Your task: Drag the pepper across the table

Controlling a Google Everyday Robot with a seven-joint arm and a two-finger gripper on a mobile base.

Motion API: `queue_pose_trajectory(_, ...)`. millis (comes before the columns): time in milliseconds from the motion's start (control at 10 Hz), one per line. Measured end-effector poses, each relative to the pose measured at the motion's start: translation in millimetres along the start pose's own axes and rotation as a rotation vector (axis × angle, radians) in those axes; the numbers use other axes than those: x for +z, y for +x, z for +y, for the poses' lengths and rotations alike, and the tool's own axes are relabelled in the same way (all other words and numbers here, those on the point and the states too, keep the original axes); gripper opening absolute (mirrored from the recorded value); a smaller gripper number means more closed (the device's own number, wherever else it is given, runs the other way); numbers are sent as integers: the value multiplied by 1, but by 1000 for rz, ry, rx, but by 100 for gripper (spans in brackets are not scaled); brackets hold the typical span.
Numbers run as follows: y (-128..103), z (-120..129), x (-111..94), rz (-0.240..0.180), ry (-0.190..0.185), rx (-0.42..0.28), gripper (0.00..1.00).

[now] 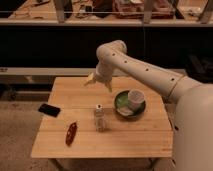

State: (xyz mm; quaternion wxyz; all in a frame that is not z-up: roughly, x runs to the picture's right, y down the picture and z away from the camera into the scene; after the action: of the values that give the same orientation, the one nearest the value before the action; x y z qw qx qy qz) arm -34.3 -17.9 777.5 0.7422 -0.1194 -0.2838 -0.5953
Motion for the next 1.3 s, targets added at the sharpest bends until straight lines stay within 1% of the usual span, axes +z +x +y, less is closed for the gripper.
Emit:
queue_pose_trajectory(200, -1, -1, 0, 2, 0, -5, 80)
queue_pose_trajectory(300, -5, -4, 2, 3, 0, -19, 80)
queue_pose_trajectory(400, -18, -16, 7, 1, 2, -60, 80)
queue_pose_trajectory(500, -45, -40, 16, 4, -3, -152, 80)
queue_pose_trajectory(600, -64, -58, 23, 10, -7, -215, 80)
queue_pose_trajectory(800, -110, -101, 44, 31, -20, -363, 80)
queue_pose_trajectory(900, -124, -114, 53, 39, -20, -404, 80)
queue_pose_trajectory(1000, -133, -126, 61, 46, -15, -432, 80)
queue_pose_trajectory(1100, -147, -138, 82, 38, -15, -447, 80)
queue_pose_trajectory(1300, -165, -132, 121, -11, -52, -409, 80)
